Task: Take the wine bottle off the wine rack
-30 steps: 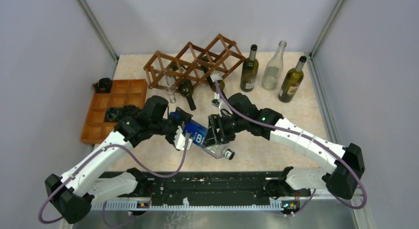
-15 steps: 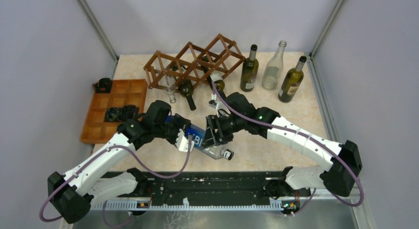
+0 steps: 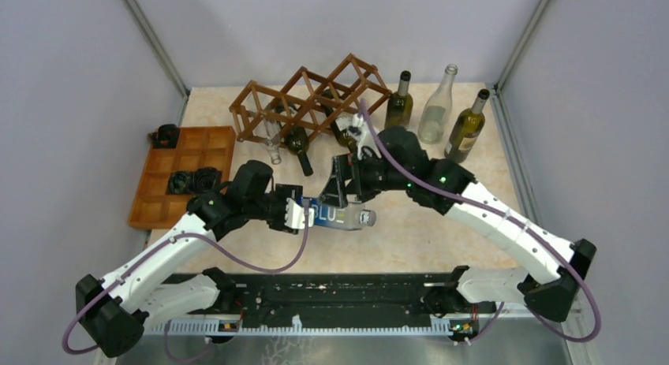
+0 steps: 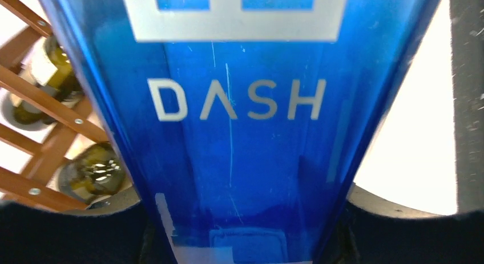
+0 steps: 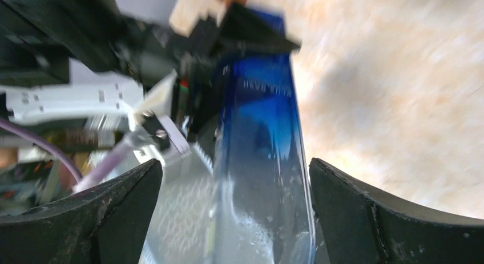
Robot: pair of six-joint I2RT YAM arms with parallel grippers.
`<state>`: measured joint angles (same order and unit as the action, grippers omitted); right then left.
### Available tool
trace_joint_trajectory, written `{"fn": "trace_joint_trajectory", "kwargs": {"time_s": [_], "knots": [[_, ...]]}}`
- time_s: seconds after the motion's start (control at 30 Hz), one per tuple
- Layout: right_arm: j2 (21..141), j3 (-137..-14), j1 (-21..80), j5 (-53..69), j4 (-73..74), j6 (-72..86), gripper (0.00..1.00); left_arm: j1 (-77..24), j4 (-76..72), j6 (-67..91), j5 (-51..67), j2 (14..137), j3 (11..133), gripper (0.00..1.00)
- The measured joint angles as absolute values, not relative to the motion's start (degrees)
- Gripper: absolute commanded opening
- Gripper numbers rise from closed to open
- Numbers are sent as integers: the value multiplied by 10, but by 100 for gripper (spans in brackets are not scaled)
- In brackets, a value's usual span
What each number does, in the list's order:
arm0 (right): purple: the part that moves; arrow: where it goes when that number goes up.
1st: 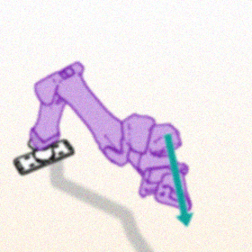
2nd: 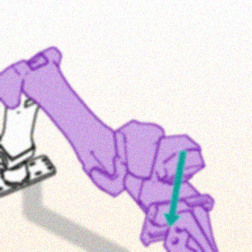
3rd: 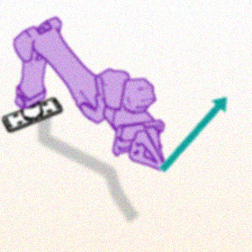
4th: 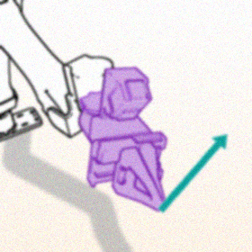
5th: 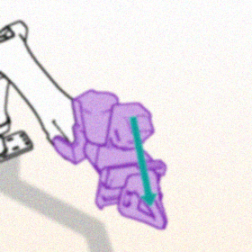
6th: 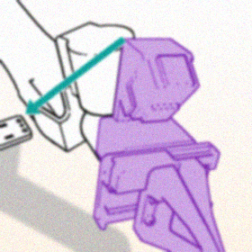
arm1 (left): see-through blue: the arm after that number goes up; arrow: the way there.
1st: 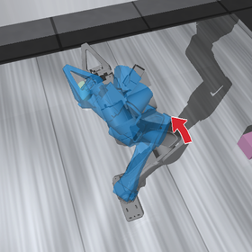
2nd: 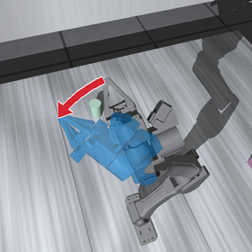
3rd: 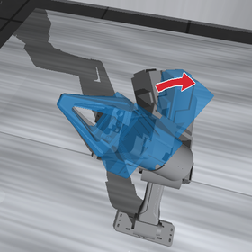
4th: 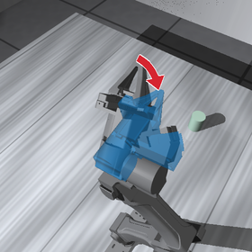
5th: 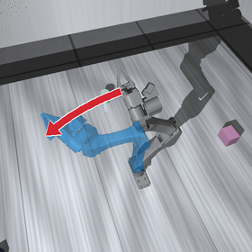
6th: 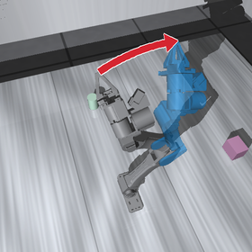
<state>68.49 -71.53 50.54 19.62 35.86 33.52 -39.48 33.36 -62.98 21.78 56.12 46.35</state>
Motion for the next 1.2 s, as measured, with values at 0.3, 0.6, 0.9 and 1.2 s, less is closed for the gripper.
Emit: {"fn": "trace_joint_trajectory", "kwargs": {"time_s": [0.3, 0.6, 0.9, 1.2], "knots": [[583, -789, 484, 60, 354, 300, 99, -395, 333, -428, 256, 561, 476, 0], [523, -796, 478, -16, 378, 290, 99, -387, 307, -245, 302, 564, 497, 0], [477, -780, 478, -8, 380, 284, 99, -352, 263, -99, 396, 600, 545, 0], [506, -712, 477, 62, 307, 282, 99, -351, 227, -25, 499, 608, 586, 0]]}}
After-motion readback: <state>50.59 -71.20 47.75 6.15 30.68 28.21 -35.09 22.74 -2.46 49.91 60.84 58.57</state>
